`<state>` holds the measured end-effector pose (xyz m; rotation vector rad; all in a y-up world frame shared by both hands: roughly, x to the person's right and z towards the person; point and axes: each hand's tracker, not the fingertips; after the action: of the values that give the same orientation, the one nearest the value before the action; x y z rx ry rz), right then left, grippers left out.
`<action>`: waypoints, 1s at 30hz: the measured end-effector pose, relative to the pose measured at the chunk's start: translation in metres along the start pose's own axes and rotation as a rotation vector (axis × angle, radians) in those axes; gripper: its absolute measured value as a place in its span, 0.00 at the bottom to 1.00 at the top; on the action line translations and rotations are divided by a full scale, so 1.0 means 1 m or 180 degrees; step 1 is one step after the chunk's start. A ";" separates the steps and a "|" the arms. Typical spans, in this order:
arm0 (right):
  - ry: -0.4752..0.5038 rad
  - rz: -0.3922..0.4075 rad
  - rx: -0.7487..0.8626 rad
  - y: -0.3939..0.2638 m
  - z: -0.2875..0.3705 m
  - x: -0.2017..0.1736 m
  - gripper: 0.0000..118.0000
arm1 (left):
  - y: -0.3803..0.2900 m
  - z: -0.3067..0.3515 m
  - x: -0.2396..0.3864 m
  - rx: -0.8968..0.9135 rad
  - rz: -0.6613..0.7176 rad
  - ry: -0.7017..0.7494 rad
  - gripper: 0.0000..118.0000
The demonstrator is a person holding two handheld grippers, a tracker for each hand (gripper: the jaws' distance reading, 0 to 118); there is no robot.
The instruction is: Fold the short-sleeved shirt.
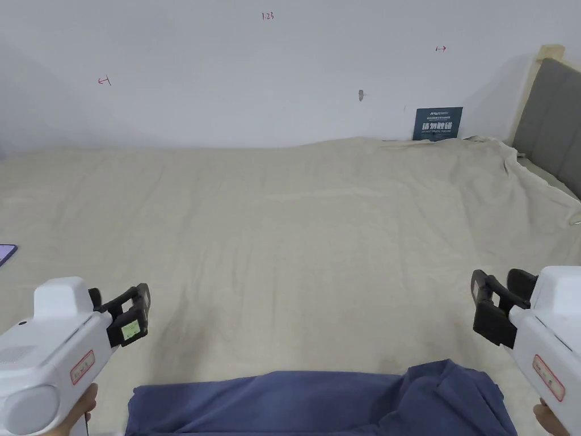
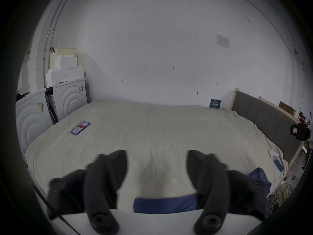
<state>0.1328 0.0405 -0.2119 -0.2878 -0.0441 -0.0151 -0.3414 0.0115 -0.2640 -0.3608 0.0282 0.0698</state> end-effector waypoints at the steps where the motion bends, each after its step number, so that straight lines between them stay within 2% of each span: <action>1: -0.0034 0.0042 0.0023 0.000 0.000 -0.003 0.11 | -0.002 -0.001 0.001 0.0020 -0.0035 -0.0005 0.36; 2: -0.0055 0.0066 0.0045 -0.001 -0.003 -0.004 0.03 | -0.004 -0.001 0.004 0.0056 -0.0081 0.0003 0.22; 3: -0.0061 0.0072 0.0062 -0.002 -0.003 -0.005 0.02 | -0.006 -0.001 0.006 0.0085 -0.0127 0.0017 0.08; 4: -0.0044 0.0083 0.0058 -0.002 -0.004 -0.005 0.00 | -0.008 -0.001 0.007 0.0079 -0.0147 -0.0013 0.02; 5: -0.0025 0.0072 0.0053 -0.002 -0.004 -0.006 0.00 | -0.008 -0.002 0.007 0.0064 -0.0161 -0.0024 0.00; 13: 0.0012 0.0026 0.0048 -0.001 -0.005 -0.008 0.00 | -0.012 -0.012 -0.001 -0.0272 -0.0090 -0.0231 0.00; 20: 0.0000 0.0060 -0.0011 -0.002 -0.008 -0.005 0.00 | -0.028 -0.034 -0.032 -0.0853 0.0297 -0.0589 0.00; 30: -0.0009 0.0048 -0.0124 -0.011 -0.016 -0.001 0.00 | -0.070 -0.066 -0.083 -0.1573 0.0680 -0.0688 0.00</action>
<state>0.1321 0.0256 -0.2238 -0.3271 -0.0444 -0.0005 -0.4198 -0.0827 -0.2978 -0.8417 -0.1676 0.3302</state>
